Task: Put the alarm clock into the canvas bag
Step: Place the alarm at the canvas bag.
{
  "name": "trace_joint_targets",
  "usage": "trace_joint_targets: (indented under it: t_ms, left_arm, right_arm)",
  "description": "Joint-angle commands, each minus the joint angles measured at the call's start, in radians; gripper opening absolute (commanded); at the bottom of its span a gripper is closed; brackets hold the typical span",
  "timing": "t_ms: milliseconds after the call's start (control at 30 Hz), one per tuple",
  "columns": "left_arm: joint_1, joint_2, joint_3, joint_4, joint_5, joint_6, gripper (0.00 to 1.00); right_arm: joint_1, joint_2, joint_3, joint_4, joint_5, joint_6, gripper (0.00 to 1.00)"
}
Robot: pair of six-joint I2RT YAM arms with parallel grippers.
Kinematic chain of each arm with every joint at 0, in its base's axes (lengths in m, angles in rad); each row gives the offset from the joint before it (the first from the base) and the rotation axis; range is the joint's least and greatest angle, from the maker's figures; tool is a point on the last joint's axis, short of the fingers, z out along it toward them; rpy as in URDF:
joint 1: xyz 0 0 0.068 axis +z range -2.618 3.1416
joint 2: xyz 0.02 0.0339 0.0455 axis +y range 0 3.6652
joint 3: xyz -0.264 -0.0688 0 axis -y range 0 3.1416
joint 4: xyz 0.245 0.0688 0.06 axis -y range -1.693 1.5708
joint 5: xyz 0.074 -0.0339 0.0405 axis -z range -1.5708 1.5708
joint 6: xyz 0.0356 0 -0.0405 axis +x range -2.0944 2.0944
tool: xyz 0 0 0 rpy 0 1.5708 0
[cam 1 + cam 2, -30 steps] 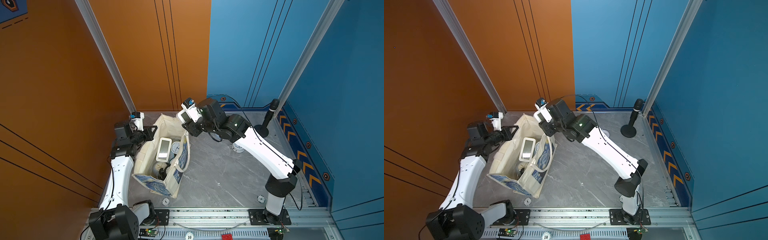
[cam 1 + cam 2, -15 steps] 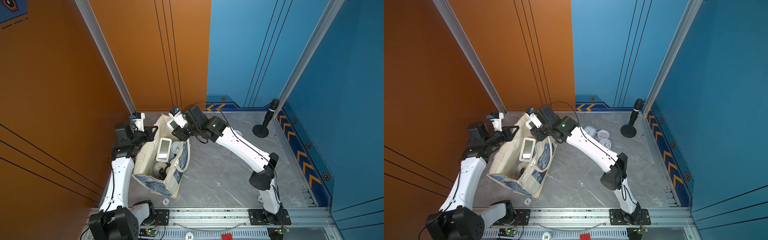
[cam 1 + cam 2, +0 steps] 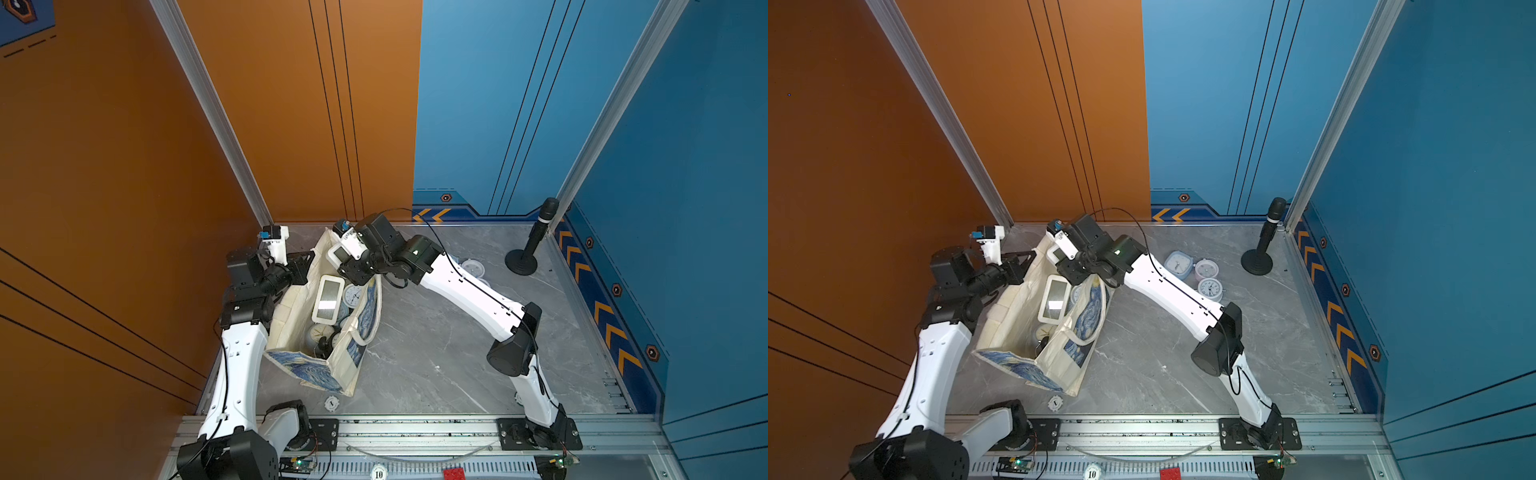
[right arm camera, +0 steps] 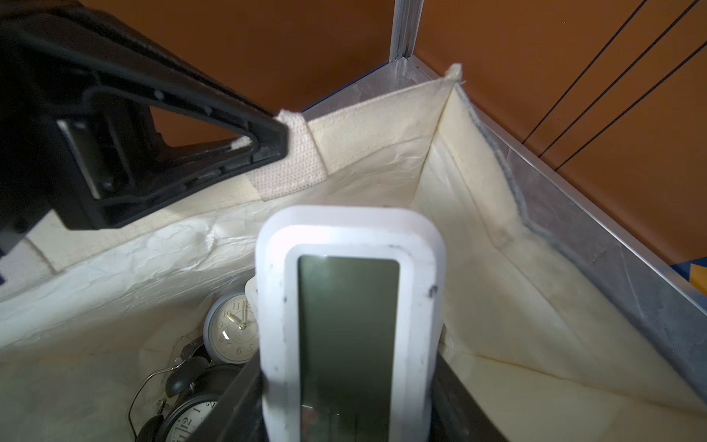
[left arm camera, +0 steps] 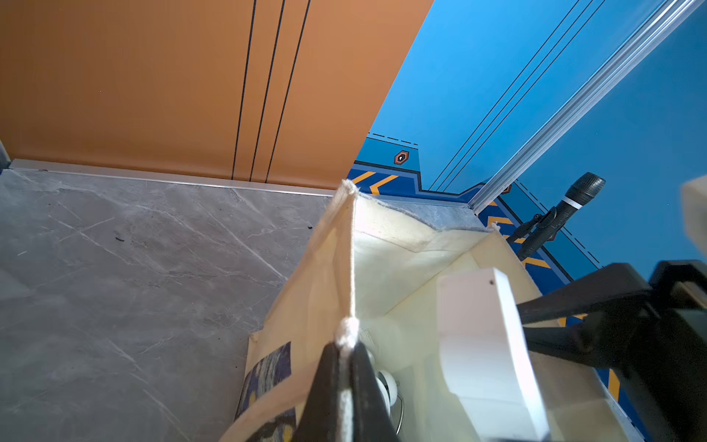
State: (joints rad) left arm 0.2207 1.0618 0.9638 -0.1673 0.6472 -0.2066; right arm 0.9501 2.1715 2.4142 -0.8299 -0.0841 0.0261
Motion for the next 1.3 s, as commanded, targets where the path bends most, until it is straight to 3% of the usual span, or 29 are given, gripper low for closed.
trace_joint_targets:
  t_ms: [0,633,800,1067,1267]
  left_arm:
    - [-0.003,-0.014,-0.008,0.053,0.035,0.005,0.03]
    - [-0.01,-0.017,-0.007,0.055,0.048,0.018,0.0]
    - [-0.011,-0.014,-0.007,0.055,0.051,0.016,0.0]
    - [-0.012,-0.008,-0.007,0.055,0.055,0.013,0.0]
    - [-0.011,-0.008,-0.007,0.055,0.048,0.012,0.0]
  right_arm:
    - [-0.006,0.026,0.026,0.007,-0.004,0.013,0.46]
    - [-0.066,0.195,0.073,-0.011,0.026,0.004,0.48]
    - [-0.073,0.226,0.094,-0.01,0.032,-0.008,0.54]
    - [-0.067,0.177,0.101,-0.016,0.054,-0.021,0.79]
    - [-0.052,0.09,0.092,-0.041,0.094,-0.043,0.81]
